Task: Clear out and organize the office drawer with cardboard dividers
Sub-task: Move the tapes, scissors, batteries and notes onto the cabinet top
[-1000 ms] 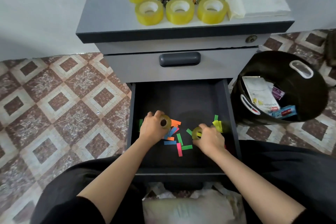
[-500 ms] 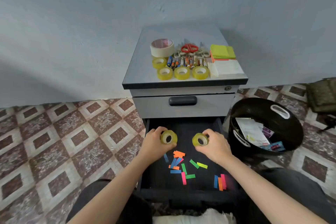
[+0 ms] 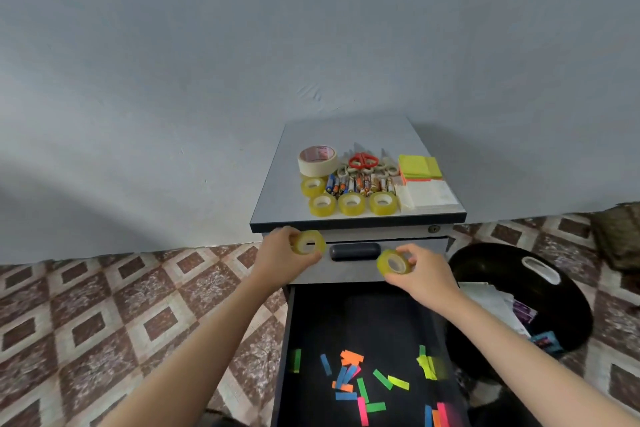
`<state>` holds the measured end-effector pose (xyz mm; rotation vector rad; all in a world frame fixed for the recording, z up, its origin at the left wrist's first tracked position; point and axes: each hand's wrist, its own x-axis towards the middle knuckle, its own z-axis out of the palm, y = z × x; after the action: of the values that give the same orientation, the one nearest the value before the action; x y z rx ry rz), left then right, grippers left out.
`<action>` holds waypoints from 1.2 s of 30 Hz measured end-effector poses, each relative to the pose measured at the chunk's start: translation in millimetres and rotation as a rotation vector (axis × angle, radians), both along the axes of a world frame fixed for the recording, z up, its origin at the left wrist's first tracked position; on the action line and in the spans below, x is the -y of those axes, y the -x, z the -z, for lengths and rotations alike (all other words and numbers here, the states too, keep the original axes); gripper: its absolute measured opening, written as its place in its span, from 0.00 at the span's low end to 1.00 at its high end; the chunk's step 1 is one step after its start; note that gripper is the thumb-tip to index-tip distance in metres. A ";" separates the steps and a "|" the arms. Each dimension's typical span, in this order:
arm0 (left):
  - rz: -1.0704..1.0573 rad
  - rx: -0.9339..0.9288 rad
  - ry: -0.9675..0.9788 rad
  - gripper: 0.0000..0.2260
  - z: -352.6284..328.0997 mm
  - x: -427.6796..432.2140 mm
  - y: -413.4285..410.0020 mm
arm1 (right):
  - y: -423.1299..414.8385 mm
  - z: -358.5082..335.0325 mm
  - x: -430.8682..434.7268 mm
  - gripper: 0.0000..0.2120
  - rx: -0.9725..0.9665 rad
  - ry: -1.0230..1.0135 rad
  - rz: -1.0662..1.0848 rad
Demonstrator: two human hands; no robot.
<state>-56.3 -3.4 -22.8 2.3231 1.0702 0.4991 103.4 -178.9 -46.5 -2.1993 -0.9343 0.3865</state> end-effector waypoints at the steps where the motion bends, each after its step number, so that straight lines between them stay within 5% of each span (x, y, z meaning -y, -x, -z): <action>1: -0.010 0.000 -0.013 0.24 -4.9 -8.0 -3.0 | -1.9 -1.7 -2.4 0.23 -0.001 -0.012 -0.005; 14: -0.059 -0.177 -0.080 0.27 -24.2 -85.4 -55.6 | -37.0 -34.4 -31.1 0.23 0.008 -0.119 -0.002; 32: -0.060 0.022 0.047 0.38 -5.0 -98.7 -46.9 | -52.4 -55.6 -89.0 0.24 0.169 -0.065 -0.026; 36: -0.054 0.039 0.018 0.37 3.6 -90.6 -43.4 | -57.7 -55.1 -109.1 0.17 0.210 -0.008 -0.046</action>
<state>-12.9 87.1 -26.4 2.2652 1.1174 0.5507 161.1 -69.8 8.6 -2.2456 -1.0975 0.1740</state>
